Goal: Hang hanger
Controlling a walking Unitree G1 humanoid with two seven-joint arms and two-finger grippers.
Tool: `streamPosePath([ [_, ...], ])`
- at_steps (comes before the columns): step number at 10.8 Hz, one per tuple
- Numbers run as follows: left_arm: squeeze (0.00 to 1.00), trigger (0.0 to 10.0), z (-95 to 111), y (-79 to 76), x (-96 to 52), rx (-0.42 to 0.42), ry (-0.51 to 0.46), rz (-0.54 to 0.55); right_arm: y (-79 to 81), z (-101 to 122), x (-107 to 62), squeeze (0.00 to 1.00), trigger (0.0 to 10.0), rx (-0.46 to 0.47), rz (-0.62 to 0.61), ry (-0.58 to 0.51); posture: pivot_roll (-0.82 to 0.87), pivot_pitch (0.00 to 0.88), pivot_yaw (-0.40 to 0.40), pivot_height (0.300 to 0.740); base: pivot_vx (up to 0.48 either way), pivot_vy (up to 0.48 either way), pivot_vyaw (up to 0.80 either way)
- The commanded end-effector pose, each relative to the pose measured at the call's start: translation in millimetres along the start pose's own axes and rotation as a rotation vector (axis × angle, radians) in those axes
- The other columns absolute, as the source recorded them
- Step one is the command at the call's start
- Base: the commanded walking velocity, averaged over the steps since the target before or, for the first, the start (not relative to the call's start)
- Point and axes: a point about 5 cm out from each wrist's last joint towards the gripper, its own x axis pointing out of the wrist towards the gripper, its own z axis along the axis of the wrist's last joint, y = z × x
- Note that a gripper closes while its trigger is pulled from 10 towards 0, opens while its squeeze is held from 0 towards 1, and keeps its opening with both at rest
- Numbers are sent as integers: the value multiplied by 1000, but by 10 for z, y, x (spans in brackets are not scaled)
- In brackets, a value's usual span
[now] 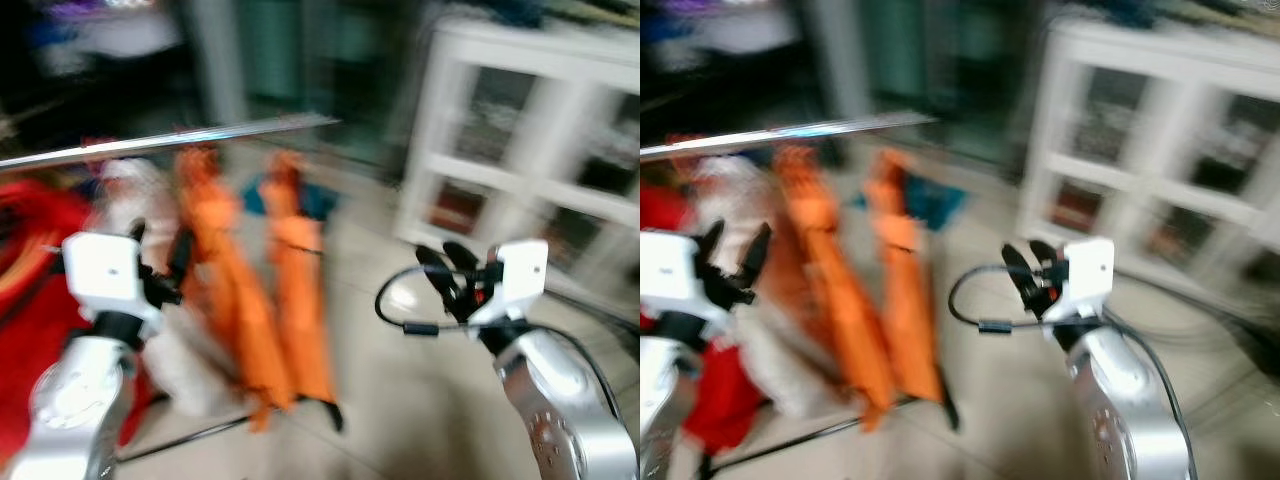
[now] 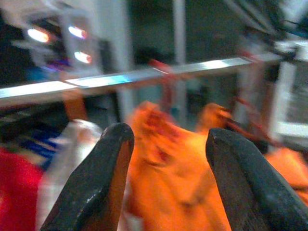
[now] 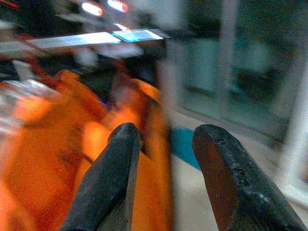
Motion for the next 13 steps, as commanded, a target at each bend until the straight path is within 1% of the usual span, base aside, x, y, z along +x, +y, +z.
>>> streamPosePath([
  [1,0,10000,83,54,-35,39,-32,13,139,169,29,0,10000,47,103,-99,-48,0,-9,740,480,0,800],
  [2,0,10000,101,44,-60,41,-34,6,167,215,11,0,10000,66,154,-120,-46,0,-9,740,480,0,800],
  [3,0,10000,94,23,-83,42,-18,-11,199,229,-20,0,10000,69,215,-119,-41,0,-6,740,446,0,800],
  [4,0,10000,68,-11,-74,50,13,-50,177,209,-37,0,10000,117,201,-118,-36,0,-6,740,0,0,0],
  [5,0,10000,52,-40,-26,67,30,-93,118,191,-42,0,10000,110,147,-114,-37,0,-4,740,0,0,0],
  [6,0,10000,67,-68,2,43,22,-145,86,196,-65,0,10000,103,116,-118,-49,0,4,740,0,0,0],
  [7,0,10000,61,-84,-8,40,30,-175,74,215,-98,0,10000,99,113,-118,-57,2,5,740,0,0,0],
  [8,0,10000,35,-84,-10,62,51,-185,68,228,-121,0,10000,95,113,-115,-60,4,5,740,0,0,0],
  [9,0,10000,-14,-82,57,77,88,-203,84,239,-142,0,10000,88,132,-97,-64,3,2,740,0,0,0],
  [10,0,10000,-70,-106,176,7,127,-212,103,238,-143,0,10000,79,152,-80,-65,0,-1,740,0,0,0],
  [11,0,10000,-64,-181,306,-53,124,-259,152,248,-132,0,10000,71,196,-68,-75,0,2,740,0,0,0],
  [12,1000,10000,-55,-234,367,-59,123,-289,185,264,-138,0,10000,54,231,-60,-80,0,3,740,0,0,0],
  [13,1000,10000,-53,-297,437,-40,132,-318,207,295,-164,0,10000,30,266,-57,-94,0,17,740,0,0,0],
])
